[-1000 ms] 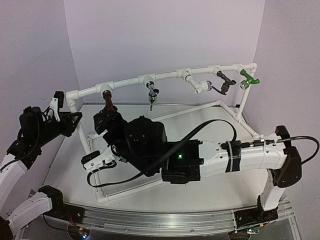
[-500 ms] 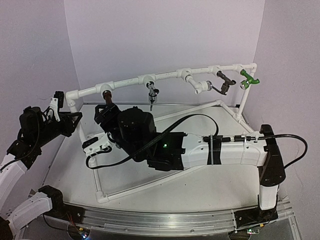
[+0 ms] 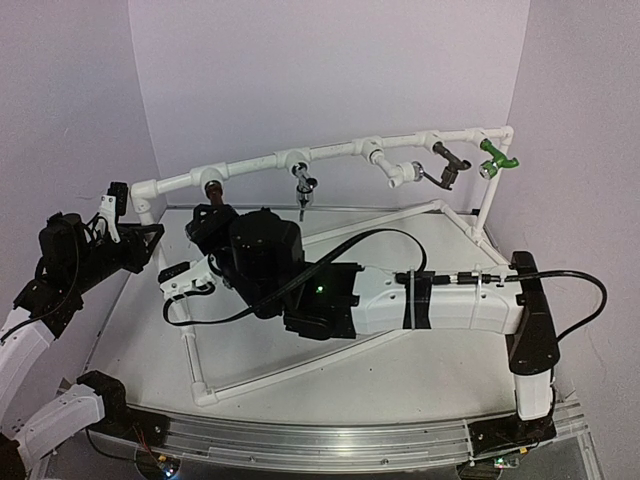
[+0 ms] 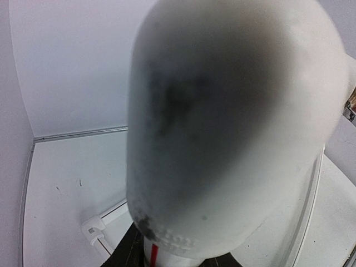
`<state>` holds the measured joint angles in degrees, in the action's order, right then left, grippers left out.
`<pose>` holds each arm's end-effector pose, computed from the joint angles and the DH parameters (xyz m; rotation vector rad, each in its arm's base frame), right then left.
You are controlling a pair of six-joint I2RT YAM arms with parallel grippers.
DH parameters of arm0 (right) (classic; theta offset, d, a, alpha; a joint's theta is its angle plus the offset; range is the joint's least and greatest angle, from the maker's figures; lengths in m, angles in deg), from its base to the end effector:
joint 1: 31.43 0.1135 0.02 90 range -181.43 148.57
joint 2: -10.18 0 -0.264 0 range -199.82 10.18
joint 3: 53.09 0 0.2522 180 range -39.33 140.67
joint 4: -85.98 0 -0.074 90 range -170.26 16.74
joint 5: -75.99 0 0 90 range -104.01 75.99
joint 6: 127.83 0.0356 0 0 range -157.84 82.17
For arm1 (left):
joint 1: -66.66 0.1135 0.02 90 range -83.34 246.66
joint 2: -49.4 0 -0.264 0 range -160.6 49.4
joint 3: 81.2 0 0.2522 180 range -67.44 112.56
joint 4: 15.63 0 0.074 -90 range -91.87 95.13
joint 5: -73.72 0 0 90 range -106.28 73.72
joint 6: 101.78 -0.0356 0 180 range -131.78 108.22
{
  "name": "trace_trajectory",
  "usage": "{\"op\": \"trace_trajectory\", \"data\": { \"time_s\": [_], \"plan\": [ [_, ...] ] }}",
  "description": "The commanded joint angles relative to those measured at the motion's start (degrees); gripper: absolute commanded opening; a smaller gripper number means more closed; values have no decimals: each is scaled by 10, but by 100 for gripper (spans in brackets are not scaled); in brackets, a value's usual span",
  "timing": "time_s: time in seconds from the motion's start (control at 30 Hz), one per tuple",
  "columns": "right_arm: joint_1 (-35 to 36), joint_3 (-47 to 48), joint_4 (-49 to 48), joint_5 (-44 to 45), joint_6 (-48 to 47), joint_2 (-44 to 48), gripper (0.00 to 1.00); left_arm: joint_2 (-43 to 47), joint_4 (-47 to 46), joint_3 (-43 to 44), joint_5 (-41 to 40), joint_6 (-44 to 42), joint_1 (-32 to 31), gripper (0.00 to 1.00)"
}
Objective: Install the water faucets
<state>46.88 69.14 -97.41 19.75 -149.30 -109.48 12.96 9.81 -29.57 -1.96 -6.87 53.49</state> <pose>0.1218 0.4911 0.3650 -1.5062 0.3678 -0.8927 0.1516 -0.0445 0.3171 0.3102 1.7379 -0.4483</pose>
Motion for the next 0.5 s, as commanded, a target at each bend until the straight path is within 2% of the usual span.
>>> {"op": "trace_trajectory", "data": {
  "time_s": [0.0, 0.2, 0.37, 0.47],
  "plan": [
    [-14, 37, -57, 17, 49, -25, 37, -20, 48, 3, 56, 49, -13, 1],
    [-17, 66, -61, 43, 138, -42, 19, -21, 48, 3, 58, 50, -13, 1],
    [-17, 70, -61, 46, 269, -40, 15, -23, 49, 3, 61, 50, -13, 1],
    [-19, 69, -61, 41, 364, -33, 8, -25, 48, 4, 63, 50, -13, 1]
  ]
}}
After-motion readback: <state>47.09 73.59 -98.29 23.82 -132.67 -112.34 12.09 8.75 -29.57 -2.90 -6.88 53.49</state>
